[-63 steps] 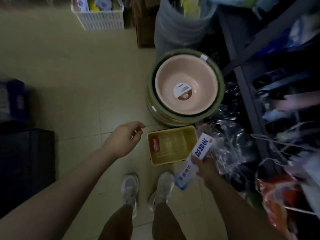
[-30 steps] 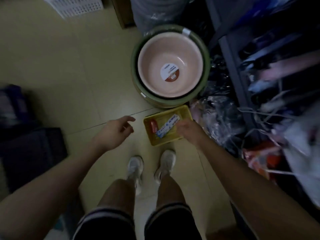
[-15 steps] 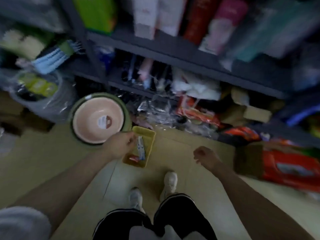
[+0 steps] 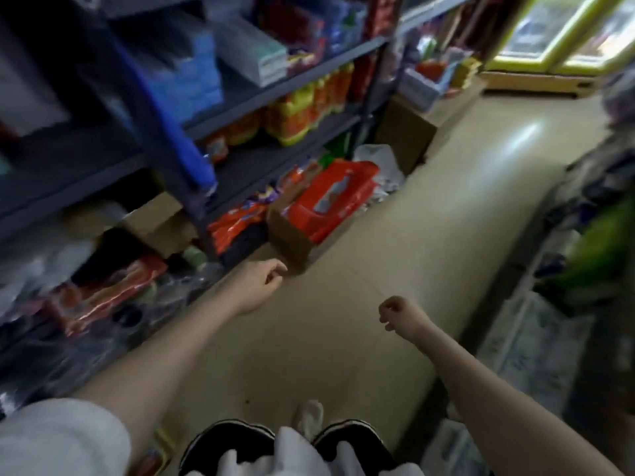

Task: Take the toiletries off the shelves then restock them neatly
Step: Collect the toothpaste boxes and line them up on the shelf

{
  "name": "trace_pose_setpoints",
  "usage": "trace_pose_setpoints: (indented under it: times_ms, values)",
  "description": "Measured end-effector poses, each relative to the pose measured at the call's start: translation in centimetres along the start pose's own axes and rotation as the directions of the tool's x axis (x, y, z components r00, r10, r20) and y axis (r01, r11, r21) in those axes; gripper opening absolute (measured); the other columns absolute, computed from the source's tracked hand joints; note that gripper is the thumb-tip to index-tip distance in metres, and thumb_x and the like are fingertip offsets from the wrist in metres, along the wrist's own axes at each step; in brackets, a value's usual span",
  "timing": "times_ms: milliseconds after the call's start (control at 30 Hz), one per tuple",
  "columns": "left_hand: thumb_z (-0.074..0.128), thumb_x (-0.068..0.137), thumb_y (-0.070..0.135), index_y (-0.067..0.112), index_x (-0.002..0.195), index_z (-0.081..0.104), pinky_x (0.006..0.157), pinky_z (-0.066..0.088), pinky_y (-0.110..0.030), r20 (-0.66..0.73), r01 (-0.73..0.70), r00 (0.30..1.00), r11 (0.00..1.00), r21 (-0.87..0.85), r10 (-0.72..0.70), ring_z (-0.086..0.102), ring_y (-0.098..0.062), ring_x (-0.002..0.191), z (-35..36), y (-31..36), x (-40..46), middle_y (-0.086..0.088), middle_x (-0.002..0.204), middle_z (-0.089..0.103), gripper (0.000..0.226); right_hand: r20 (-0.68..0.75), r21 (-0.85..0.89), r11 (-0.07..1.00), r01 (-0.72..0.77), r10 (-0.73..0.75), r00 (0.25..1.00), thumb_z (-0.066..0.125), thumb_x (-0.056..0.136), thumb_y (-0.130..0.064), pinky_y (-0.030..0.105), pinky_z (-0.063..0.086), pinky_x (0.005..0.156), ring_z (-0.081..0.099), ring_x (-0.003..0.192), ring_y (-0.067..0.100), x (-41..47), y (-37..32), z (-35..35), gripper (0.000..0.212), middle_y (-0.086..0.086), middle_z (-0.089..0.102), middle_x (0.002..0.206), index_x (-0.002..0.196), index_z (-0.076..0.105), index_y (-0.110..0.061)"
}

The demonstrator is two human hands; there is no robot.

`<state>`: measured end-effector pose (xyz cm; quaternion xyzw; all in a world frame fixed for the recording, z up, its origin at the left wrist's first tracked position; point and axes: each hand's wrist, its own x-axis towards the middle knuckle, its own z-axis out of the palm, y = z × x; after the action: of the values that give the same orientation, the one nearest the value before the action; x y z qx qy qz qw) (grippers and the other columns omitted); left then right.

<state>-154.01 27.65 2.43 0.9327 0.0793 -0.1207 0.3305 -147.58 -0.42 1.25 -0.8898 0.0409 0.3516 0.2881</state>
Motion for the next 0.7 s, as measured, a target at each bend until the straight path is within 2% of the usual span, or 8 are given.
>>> trace_pose_setpoints:
  times_ms: [133, 200, 300, 400, 500, 600, 633, 700]
  values:
    - [0.049, 0.092, 0.017, 0.015, 0.115, 0.061, 0.084, 0.047, -0.033, -0.022, -0.132, 0.991, 0.984, 0.122, 0.135, 0.058, -0.02, 0.1, 0.3, 6.2, 9.1, -0.002, 0.114, 0.06, 0.026, -0.081, 0.134, 0.989, 0.055, -0.045, 0.996, 0.049, 0.092, -0.012, 0.025, 0.043, 0.061, 0.059, 0.075, 0.021, 4.3, 1.4, -7.9, 0.017, 0.014, 0.066, 0.095, 0.1, 0.062, -0.005]
    - [0.05, 0.092, 0.017, 0.016, 0.115, 0.06, 0.084, 0.048, -0.034, -0.01, -0.136, 0.99, 0.978, 0.16, 0.139, 0.058, -0.019, 0.099, 0.1, 8.1, 13.0, -0.002, 0.115, 0.06, 0.025, -0.123, 0.194, 0.975, 0.108, -0.085, 0.989, 0.049, 0.094, -0.012, 0.02, 0.044, 0.06, 0.06, 0.077, 0.02, 6.2, 0.7, -11.4, 0.02, 0.014, 0.067, 0.099, 0.106, 0.062, -0.002]
    - [0.049, 0.093, 0.018, 0.017, 0.12, 0.057, 0.087, 0.046, -0.032, 0.075, -0.135, 0.99, 0.953, 0.27, 0.119, 0.056, -0.02, 0.105, -0.1, 9.9, 19.2, -0.001, 0.118, 0.055, 0.028, -0.21, 0.318, 0.925, 0.205, -0.142, 0.967, 0.047, 0.094, -0.007, 0.011, 0.042, 0.054, 0.058, 0.073, 0.019, 10.0, -1.3, -16.9, 0.019, 0.015, 0.065, 0.094, 0.106, 0.061, 0.0]
    - [0.048, 0.093, 0.019, 0.019, 0.12, 0.056, 0.085, 0.046, -0.032, 0.106, -0.134, 0.989, 0.935, 0.328, 0.105, 0.055, -0.023, 0.105, -0.2, 12.2, 26.2, -0.003, 0.116, 0.051, 0.028, -0.26, 0.415, 0.873, 0.255, -0.154, 0.953, 0.047, 0.095, -0.007, 0.018, 0.042, 0.057, 0.056, 0.067, 0.016, 15.1, -3.4, -22.7, 0.018, 0.01, 0.063, 0.088, 0.105, 0.06, -0.001]
    - [0.045, 0.095, 0.023, 0.02, 0.125, 0.051, 0.078, 0.045, -0.031, 0.161, -0.155, 0.982, 0.911, 0.382, 0.099, 0.055, -0.021, 0.101, -0.2, 15.2, 34.6, -0.001, 0.118, 0.052, 0.031, -0.302, 0.422, 0.874, 0.241, -0.115, 0.946, 0.047, 0.095, -0.007, 0.021, 0.043, 0.058, 0.056, 0.067, 0.015, 20.9, -4.3, -28.4, 0.017, 0.009, 0.063, 0.088, 0.105, 0.06, -0.001]
    - [0.043, 0.095, 0.024, 0.021, 0.128, 0.048, 0.069, 0.044, -0.029, 0.167, -0.203, 0.975, 0.899, 0.387, 0.149, 0.057, -0.021, 0.099, -1.0, 19.8, 43.2, 0.0, 0.123, 0.055, 0.033, -0.313, 0.384, 0.907, 0.172, -0.047, 0.949, 0.047, 0.095, -0.005, 0.009, 0.041, 0.05, 0.055, 0.069, 0.02, 26.4, -3.9, -33.9, 0.018, 0.013, 0.062, 0.09, 0.106, 0.06, 0.002]
    - [0.043, 0.096, 0.024, 0.021, 0.128, 0.048, 0.066, 0.042, -0.027, 0.156, -0.22, 0.973, 0.901, 0.374, 0.172, 0.058, -0.021, 0.098, -1.3, 21.6, 45.8, -0.001, 0.121, 0.057, 0.033, -0.32, 0.372, 0.917, 0.146, -0.021, 0.947, 0.047, 0.094, -0.004, 0.009, 0.042, 0.051, 0.054, 0.071, 0.022, 28.2, -3.5, -35.8, 0.017, 0.014, 0.062, 0.089, 0.104, 0.06, 0.001]
    - [0.044, 0.095, 0.024, 0.022, 0.126, 0.05, 0.066, 0.039, -0.025, 0.129, -0.256, 0.966, 0.908, 0.333, 0.225, 0.058, -0.02, 0.099, -2.2, 25.6, 50.9, -0.002, 0.119, 0.059, 0.032, -0.365, 0.346, 0.933, 0.102, 0.034, 0.93, 0.049, 0.093, -0.007, 0.023, 0.048, 0.065, 0.057, 0.075, 0.025, 31.9, -2.6, -39.7, 0.013, 0.013, 0.064, 0.087, 0.093, 0.061, -0.006]
